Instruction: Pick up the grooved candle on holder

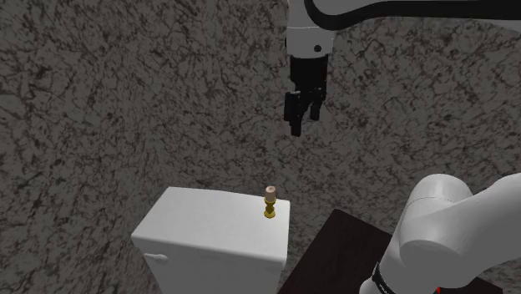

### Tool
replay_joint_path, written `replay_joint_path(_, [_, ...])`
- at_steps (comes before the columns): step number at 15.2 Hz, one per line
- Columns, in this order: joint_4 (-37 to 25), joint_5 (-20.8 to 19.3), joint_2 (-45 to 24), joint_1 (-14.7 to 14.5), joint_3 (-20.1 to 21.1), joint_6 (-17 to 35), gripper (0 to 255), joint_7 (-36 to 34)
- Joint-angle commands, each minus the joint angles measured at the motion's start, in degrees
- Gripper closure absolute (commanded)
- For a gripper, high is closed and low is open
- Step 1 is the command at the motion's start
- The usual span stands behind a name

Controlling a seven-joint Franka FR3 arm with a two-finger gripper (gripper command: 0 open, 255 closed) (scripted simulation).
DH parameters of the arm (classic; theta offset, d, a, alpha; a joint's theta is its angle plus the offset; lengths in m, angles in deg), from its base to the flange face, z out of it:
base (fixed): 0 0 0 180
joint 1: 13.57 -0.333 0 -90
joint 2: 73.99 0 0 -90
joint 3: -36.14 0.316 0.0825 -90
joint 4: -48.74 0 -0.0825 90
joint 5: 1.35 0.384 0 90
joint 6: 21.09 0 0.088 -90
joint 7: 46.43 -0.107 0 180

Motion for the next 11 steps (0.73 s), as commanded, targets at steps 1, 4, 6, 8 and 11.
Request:
replay_joint_path(1, [0.0, 0.0, 0.0, 0.0, 0.0, 0.0, 0, 0.0])
replay_joint_path(4, [4.8, -0.1, -1.2, 0.2, -0.3, 5.9, 0, -0.1])
replay_joint_path(6, [7.6, -0.2, -2.4, 0.4, -0.6, 9.9, 0, -0.1])
replay_joint_path(8, [10.2, -0.2, -4.1, 0.6, -0.8, 14.0, 0, -0.2])
replay_joint_path(11, [13.5, -0.4, -7.2, 0.8, -1.1, 20.3, 0, -0.3])
